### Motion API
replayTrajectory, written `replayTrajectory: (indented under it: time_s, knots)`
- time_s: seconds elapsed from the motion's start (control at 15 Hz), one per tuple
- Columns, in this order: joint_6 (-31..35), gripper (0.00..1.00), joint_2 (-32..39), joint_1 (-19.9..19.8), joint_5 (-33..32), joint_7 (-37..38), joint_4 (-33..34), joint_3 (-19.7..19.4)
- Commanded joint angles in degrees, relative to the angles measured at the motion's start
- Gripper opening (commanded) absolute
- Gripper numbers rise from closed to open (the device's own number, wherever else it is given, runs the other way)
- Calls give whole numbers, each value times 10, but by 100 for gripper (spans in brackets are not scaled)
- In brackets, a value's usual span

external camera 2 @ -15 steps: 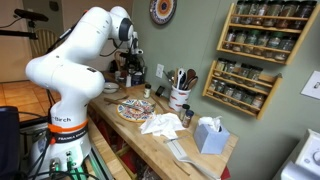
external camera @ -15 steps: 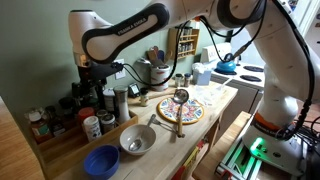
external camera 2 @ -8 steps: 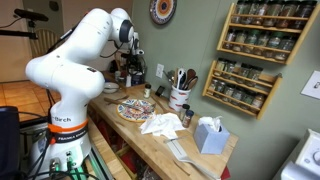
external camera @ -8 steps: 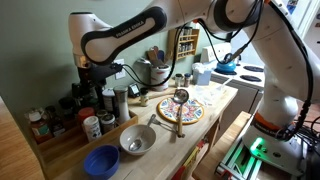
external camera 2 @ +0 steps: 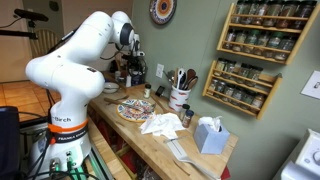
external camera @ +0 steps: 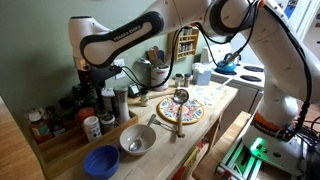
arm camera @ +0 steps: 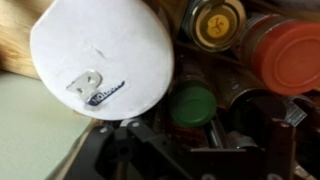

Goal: Place the green spice bottle in the middle of the count

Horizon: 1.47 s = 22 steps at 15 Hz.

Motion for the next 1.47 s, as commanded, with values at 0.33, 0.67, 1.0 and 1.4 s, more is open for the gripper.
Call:
replayTrajectory:
  time_s: [0.33,0.67,1.0,1.4]
  knots:
    - [-32,39,19,-7,14,-22,24,7]
    - [-51,20,10,-7,12,-42,28,13]
    - [-83,20,-39,-5,2,-69,13,13]
    - [-97,20,-92,-7,6,-116,11,20]
